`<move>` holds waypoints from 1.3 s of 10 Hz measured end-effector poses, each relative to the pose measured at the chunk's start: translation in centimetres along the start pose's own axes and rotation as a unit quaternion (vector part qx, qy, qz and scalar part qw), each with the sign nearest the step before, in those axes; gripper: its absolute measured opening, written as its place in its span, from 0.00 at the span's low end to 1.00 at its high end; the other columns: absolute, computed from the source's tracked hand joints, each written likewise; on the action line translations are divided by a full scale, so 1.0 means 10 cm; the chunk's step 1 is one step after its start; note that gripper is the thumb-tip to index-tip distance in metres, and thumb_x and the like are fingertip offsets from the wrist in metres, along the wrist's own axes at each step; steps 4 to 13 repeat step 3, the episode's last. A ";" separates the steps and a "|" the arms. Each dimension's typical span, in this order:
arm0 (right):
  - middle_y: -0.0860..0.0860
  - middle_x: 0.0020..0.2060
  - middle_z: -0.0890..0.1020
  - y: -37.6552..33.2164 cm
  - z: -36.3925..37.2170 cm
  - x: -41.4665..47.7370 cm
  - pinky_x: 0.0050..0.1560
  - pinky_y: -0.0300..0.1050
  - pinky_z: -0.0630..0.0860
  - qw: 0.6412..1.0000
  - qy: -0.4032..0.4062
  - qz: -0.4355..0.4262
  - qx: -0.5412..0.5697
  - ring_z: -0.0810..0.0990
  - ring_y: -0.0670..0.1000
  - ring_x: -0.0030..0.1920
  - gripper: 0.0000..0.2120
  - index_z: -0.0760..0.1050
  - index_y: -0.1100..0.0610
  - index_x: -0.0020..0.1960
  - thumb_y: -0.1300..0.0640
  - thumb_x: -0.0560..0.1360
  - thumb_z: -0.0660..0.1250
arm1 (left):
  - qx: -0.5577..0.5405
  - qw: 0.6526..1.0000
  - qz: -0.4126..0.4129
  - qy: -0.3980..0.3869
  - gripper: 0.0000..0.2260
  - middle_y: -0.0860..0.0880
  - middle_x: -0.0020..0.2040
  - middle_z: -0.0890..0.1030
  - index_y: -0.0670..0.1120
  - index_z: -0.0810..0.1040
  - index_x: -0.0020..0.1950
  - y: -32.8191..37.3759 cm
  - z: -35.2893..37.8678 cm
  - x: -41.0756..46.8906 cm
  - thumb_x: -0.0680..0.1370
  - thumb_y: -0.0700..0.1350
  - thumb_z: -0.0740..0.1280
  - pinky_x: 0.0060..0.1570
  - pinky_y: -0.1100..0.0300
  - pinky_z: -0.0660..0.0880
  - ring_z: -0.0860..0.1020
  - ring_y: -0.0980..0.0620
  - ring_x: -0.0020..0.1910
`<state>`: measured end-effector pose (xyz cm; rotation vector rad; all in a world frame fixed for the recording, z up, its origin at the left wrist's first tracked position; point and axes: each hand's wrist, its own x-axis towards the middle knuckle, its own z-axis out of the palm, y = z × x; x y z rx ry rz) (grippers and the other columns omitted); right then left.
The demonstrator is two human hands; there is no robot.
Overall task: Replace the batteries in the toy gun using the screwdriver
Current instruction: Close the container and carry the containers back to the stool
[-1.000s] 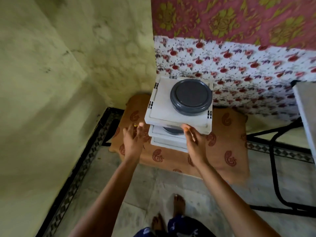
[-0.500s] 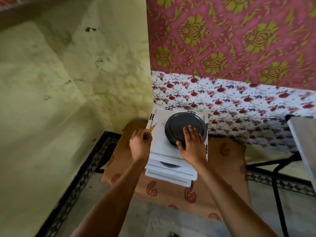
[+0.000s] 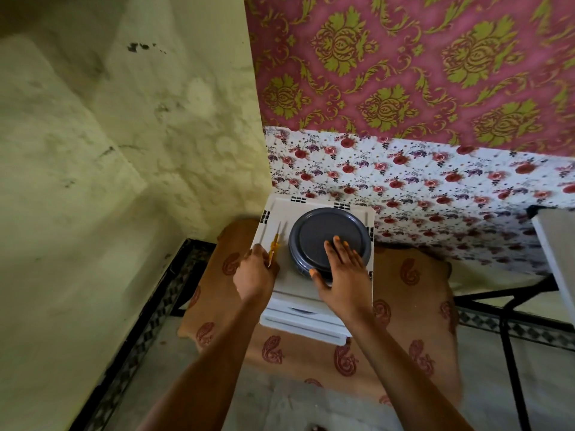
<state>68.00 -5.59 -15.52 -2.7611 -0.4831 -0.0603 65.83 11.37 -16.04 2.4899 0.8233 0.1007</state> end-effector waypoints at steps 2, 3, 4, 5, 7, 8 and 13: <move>0.58 0.64 0.75 0.00 -0.04 0.00 0.62 0.51 0.71 1.000 -0.014 0.001 0.004 0.76 0.57 0.63 0.32 0.74 0.59 0.65 0.39 0.71 0.54 | -0.008 0.999 -0.014 -0.043 0.10 0.46 0.49 0.81 0.47 0.74 0.52 -0.02 -0.05 0.04 0.74 0.49 0.68 0.44 0.54 0.74 0.79 0.44 0.48; 0.56 0.72 0.65 0.01 -0.10 0.02 0.71 0.48 0.60 0.998 -0.033 -0.005 0.044 0.64 0.55 0.72 0.31 0.64 0.58 0.72 0.40 0.75 0.55 | -0.032 0.999 -0.011 -0.041 0.13 0.47 0.53 0.80 0.47 0.75 0.55 -0.02 -0.11 0.02 0.73 0.49 0.69 0.44 0.56 0.72 0.78 0.45 0.51; 0.56 0.72 0.65 0.01 -0.10 0.02 0.71 0.48 0.60 0.998 -0.033 -0.005 0.044 0.64 0.55 0.72 0.31 0.64 0.58 0.72 0.40 0.75 0.55 | -0.032 0.999 -0.011 -0.041 0.13 0.47 0.53 0.80 0.47 0.75 0.55 -0.02 -0.11 0.02 0.73 0.49 0.69 0.44 0.56 0.72 0.78 0.45 0.51; 0.56 0.72 0.65 0.01 -0.10 0.02 0.71 0.48 0.60 0.998 -0.033 -0.005 0.044 0.64 0.55 0.72 0.31 0.64 0.58 0.72 0.40 0.75 0.55 | -0.032 0.999 -0.011 -0.041 0.13 0.47 0.53 0.80 0.47 0.75 0.55 -0.02 -0.11 0.02 0.73 0.49 0.69 0.44 0.56 0.72 0.78 0.45 0.51; 0.56 0.72 0.65 0.01 -0.10 0.02 0.71 0.48 0.60 0.998 -0.033 -0.005 0.044 0.64 0.55 0.72 0.31 0.64 0.58 0.72 0.40 0.75 0.55 | -0.032 0.999 -0.011 -0.041 0.13 0.47 0.53 0.80 0.47 0.75 0.55 -0.02 -0.11 0.02 0.73 0.49 0.69 0.44 0.56 0.72 0.78 0.45 0.51; 0.56 0.72 0.65 0.01 -0.10 0.02 0.71 0.48 0.60 0.998 -0.033 -0.005 0.044 0.64 0.55 0.72 0.31 0.64 0.58 0.72 0.40 0.75 0.55 | -0.032 0.999 -0.011 -0.041 0.13 0.47 0.53 0.80 0.47 0.75 0.55 -0.02 -0.11 0.02 0.73 0.49 0.69 0.44 0.56 0.72 0.78 0.45 0.51; 0.56 0.72 0.65 0.01 -0.10 0.02 0.71 0.48 0.60 0.998 -0.033 -0.005 0.044 0.64 0.55 0.72 0.31 0.64 0.58 0.72 0.40 0.75 0.55 | -0.032 0.999 -0.011 -0.041 0.13 0.47 0.53 0.80 0.47 0.75 0.55 -0.02 -0.11 0.02 0.73 0.49 0.69 0.44 0.56 0.72 0.78 0.45 0.51</move>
